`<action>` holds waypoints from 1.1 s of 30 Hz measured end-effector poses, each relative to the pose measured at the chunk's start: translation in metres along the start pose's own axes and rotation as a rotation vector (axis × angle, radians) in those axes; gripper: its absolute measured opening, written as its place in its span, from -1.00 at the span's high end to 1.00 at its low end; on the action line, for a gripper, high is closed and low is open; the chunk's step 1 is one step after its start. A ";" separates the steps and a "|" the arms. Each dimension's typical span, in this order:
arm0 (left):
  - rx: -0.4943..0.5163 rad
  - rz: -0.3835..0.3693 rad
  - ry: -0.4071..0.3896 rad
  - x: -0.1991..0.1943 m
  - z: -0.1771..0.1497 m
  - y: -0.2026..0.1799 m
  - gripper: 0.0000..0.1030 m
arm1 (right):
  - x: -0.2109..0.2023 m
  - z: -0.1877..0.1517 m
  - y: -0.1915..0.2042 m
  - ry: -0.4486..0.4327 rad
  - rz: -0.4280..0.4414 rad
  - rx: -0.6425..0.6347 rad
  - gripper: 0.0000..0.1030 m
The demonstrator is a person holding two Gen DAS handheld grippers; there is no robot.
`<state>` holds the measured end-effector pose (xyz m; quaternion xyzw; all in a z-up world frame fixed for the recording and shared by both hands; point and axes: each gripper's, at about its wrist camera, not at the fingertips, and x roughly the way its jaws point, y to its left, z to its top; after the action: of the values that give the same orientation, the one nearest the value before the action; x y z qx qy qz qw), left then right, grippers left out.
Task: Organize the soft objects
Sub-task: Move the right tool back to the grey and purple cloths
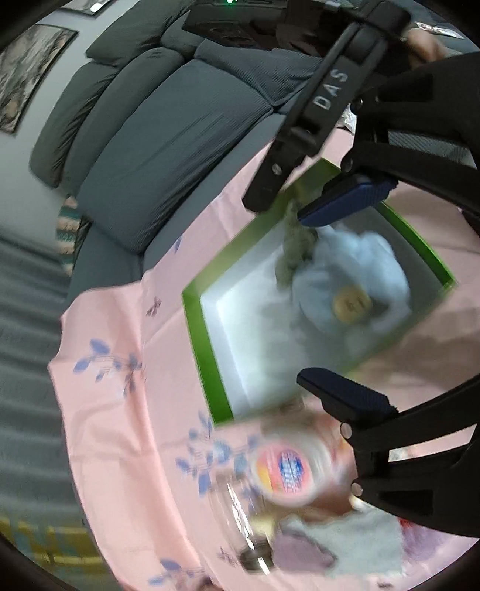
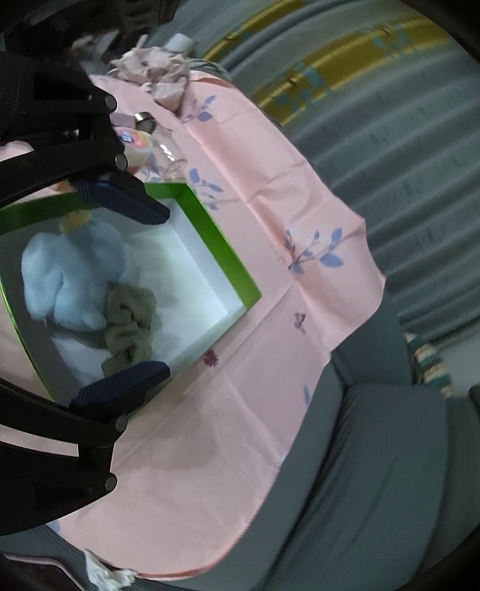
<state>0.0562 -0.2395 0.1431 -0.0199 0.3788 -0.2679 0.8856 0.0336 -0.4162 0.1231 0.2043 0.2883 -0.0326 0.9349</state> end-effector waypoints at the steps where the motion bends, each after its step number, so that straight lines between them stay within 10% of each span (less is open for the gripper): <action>1: -0.013 0.011 -0.011 -0.010 -0.003 0.007 -0.67 | -0.001 -0.001 0.006 -0.001 -0.002 -0.022 -0.52; 9: -0.183 0.161 -0.147 -0.106 -0.050 0.098 -0.97 | -0.008 -0.039 0.050 0.040 0.029 -0.125 -0.75; 19: -0.415 0.377 -0.127 -0.167 -0.140 0.194 -0.97 | -0.001 -0.081 0.115 0.166 0.136 -0.216 -0.75; 33: -0.515 0.382 -0.120 -0.190 -0.189 0.225 -0.97 | 0.068 -0.075 0.276 0.354 0.223 -0.400 -0.75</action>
<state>-0.0771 0.0774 0.0805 -0.1875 0.3782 0.0096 0.9065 0.0997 -0.1303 0.1293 0.0487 0.4234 0.1639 0.8897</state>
